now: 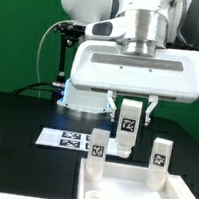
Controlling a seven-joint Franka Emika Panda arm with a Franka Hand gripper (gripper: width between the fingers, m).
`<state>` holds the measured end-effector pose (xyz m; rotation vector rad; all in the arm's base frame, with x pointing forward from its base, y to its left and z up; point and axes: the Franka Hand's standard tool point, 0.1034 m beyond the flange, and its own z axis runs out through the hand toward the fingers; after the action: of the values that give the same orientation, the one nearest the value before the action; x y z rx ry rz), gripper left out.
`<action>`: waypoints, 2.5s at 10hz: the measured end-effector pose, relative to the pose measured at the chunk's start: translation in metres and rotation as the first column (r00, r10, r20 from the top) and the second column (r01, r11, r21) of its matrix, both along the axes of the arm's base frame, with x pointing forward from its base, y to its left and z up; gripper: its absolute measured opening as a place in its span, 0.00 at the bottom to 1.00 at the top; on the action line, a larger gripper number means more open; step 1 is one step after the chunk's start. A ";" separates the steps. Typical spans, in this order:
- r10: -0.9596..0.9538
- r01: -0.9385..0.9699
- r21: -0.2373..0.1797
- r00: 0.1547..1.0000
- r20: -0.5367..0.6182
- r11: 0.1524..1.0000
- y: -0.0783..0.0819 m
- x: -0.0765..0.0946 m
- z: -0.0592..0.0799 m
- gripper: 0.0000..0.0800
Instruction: Assemble square table
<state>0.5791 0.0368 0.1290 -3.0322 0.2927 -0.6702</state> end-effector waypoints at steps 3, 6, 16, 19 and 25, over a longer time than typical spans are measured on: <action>0.038 -0.038 0.002 0.997 0.060 0.999 0.049 0.030 -0.009 0.36; 0.059 -0.058 -0.019 0.996 0.065 0.998 0.051 0.035 -0.015 0.36; 0.089 -0.087 -0.037 0.995 0.045 0.996 0.069 0.043 -0.045 0.36; 0.099 -0.096 -0.043 0.992 0.083 0.995 0.076 0.050 -0.046 0.36; 0.110 -0.105 -0.059 0.990 0.087 0.993 0.077 0.048 -0.060 0.36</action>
Offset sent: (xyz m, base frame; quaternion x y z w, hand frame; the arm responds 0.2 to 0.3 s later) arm 0.0444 0.0276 -0.0175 -0.0636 0.0967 -0.1065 0.9875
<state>0.6269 0.1141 0.0686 -3.0306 0.1092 -0.8164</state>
